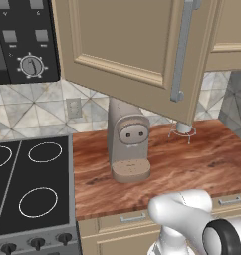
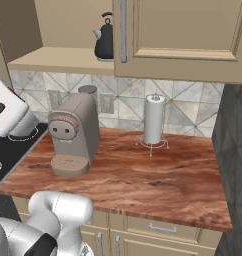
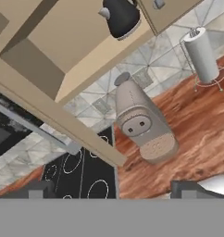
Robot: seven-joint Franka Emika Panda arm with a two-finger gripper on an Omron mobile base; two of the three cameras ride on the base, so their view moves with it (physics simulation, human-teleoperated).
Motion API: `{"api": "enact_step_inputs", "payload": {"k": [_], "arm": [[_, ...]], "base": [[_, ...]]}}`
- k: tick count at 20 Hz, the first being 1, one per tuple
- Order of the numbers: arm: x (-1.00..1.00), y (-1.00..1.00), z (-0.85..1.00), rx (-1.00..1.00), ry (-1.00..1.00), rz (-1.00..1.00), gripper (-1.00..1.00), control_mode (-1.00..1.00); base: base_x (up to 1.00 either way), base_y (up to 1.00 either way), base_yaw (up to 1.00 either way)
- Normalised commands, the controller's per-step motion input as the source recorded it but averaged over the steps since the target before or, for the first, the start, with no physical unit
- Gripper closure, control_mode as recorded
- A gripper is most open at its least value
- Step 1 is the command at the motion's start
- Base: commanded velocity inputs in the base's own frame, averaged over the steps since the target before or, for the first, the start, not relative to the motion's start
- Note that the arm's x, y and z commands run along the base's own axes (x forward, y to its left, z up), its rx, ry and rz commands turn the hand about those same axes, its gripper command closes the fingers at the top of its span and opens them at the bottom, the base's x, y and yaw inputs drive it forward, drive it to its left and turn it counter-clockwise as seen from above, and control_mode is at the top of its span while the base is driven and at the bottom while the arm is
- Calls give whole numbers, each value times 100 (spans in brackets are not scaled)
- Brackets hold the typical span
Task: Open the cabinet, pick the kettle from the cabinet, and place it in the sink.
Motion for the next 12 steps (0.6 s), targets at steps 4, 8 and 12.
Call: {"api": "enact_step_inputs", "payload": {"k": [4,8,12], "arm": [[28,-5,-23,10,-28,17,-100,-100],[34,-1,-26,13,-24,9,-100,-100],[53,-4,-18,17,-1,0,-100,-100]], "base": [[0,0,0],[0,0,0],[0,0,0]]}}
